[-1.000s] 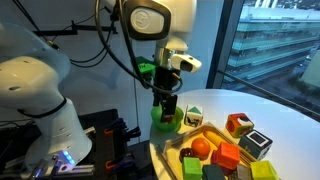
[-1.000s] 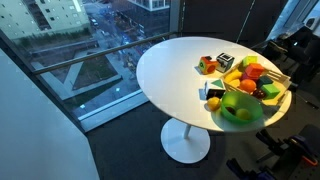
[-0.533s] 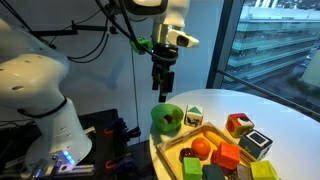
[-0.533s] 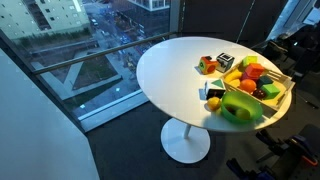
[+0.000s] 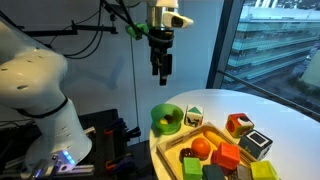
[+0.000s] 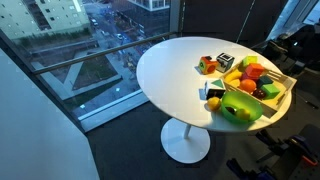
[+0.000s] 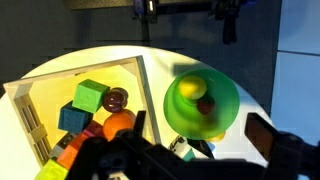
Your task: Move the brown fruit from the green bowl to the wooden tray
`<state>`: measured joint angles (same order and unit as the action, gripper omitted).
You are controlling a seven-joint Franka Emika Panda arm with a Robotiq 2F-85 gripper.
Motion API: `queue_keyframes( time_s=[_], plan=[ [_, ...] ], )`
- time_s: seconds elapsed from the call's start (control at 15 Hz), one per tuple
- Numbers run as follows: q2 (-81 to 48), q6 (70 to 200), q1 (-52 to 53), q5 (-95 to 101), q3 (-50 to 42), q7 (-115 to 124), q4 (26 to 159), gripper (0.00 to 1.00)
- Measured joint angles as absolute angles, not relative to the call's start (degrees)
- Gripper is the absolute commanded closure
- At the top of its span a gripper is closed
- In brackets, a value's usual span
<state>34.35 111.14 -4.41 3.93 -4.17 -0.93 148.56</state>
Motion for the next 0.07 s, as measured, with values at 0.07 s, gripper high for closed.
queue_keyframes(
  time_s=[0.07],
  plan=[
    [34.7, 111.1, -4.3, 3.9, -4.1, -0.9, 148.6, 0.0]
  ],
)
